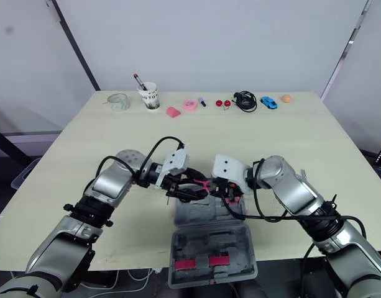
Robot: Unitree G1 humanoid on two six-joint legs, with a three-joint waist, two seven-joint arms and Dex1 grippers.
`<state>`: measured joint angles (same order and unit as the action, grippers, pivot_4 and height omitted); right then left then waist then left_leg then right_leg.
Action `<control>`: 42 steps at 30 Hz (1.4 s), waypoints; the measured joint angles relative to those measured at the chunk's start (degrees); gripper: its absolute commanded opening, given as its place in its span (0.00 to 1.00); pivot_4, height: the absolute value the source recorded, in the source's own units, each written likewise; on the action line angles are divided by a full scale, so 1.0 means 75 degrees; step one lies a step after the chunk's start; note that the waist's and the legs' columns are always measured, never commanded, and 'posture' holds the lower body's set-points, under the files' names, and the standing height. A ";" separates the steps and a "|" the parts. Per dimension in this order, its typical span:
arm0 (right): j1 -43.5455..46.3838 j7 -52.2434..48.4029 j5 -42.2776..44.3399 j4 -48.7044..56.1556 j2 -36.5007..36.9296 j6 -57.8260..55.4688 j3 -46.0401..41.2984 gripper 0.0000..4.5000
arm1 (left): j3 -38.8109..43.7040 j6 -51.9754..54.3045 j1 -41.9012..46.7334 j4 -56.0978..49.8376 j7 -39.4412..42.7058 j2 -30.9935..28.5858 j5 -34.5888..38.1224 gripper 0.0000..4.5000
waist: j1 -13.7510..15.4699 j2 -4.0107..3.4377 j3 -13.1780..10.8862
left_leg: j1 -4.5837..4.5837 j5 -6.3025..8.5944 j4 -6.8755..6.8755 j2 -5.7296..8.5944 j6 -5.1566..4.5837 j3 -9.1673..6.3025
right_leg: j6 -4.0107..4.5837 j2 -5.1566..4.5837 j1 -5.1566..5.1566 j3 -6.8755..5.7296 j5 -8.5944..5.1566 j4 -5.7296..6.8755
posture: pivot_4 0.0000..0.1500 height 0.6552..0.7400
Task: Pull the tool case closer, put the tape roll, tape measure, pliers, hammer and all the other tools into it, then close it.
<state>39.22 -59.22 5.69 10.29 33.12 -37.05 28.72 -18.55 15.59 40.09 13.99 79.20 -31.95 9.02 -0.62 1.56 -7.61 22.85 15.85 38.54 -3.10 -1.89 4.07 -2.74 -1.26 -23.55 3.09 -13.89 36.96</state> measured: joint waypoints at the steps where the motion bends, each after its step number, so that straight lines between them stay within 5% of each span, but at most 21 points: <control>1: 0.0000 -0.0006 -0.0008 0.0000 0.0000 0.0005 0.0000 0.23 | 0.0000 -0.0006 0.0000 0.0006 0.0000 0.0002 0.0000 0.58 | -0.0001 0.0000 0.0000 | 0.0000 0.0000 0.0000 0.0000 0.0000 0.0000 | 0.0000 0.0000 0.0000 0.0000 0.0000 0.0001 | 1.00 1.00; 12: -0.0081 -0.0069 -0.0204 -0.0085 -0.0029 0.0265 0.0072 0.23 | 0.0011 0.0136 -0.0213 -0.0136 -0.0080 -0.0013 0.0013 0.58 | -0.0001 0.0000 0.0000 | -0.0001 0.0000 0.0000 0.0000 0.0000 -0.0001 | 0.0000 0.0000 0.0000 0.0000 0.0000 0.0002 | 1.00 1.00; 13: -0.0119 -0.0070 -0.0206 -0.0086 -0.0029 0.0314 0.0073 0.23 | 0.0022 0.0199 -0.0256 -0.0188 -0.0094 -0.0019 0.0035 0.81 | -0.0002 0.0000 0.0000 | -0.0001 0.0000 0.0000 0.0000 0.0000 -0.0001 | 0.0000 0.0000 0.0000 0.0000 0.0000 0.0003 | 1.00 1.00; 15: -0.0219 -0.0041 -0.0282 -0.0111 -0.0008 0.0354 0.0073 0.23 | 0.0095 0.0383 -0.0291 -0.0210 -0.0165 -0.0057 0.0104 0.99 | 0.0001 0.0000 0.0000 | -0.0001 0.0000 0.0002 0.0000 0.0000 -0.0001 | 0.0000 0.0000 0.0000 -0.0001 0.0000 0.0005 | 1.00 1.00; 16: -0.0240 -0.0043 -0.0286 -0.0126 0.0006 0.0353 0.0073 0.23 | 0.0127 0.0391 -0.0293 -0.0210 -0.0173 -0.0075 0.0115 1.00 | -0.0001 0.0000 0.0000 | -0.0001 0.0000 0.0002 0.0000 0.0000 -0.0002 | 0.0000 0.0000 0.0000 0.0000 0.0000 0.0005 | 1.00 1.00; 36: -0.1949 0.0584 0.0186 -0.0320 0.1119 0.0831 -0.2439 0.23 | 0.3144 -0.0667 -0.2956 -0.1224 0.0389 -0.1577 0.2140 1.00 | -0.0004 -0.0001 -0.0001 | -0.0008 0.0000 0.0001 -0.0008 0.0001 0.0014 | 0.0003 -0.0013 0.0000 -0.0004 -0.0002 0.0002 | 1.00 1.00; 42: -0.2162 0.1449 0.0045 -0.1337 0.1362 0.0960 -0.3355 0.23 | 0.3960 -0.0832 -0.4080 -0.1290 0.0713 -0.2063 0.2637 1.00 | -0.0007 -0.0009 -0.0006 | -0.0009 0.0000 -0.0001 -0.0008 0.0001 0.0025 | 0.0029 -0.0022 -0.0007 -0.0002 -0.0017 0.0002 | 1.00 1.00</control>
<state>23.00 -48.35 6.02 0.26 43.33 -29.85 3.56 11.15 9.36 9.49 4.31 84.55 -47.42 28.79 -0.67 1.50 -7.66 22.78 15.85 38.54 -3.16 -1.88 4.26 -2.52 -1.43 -23.60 3.08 -14.02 36.98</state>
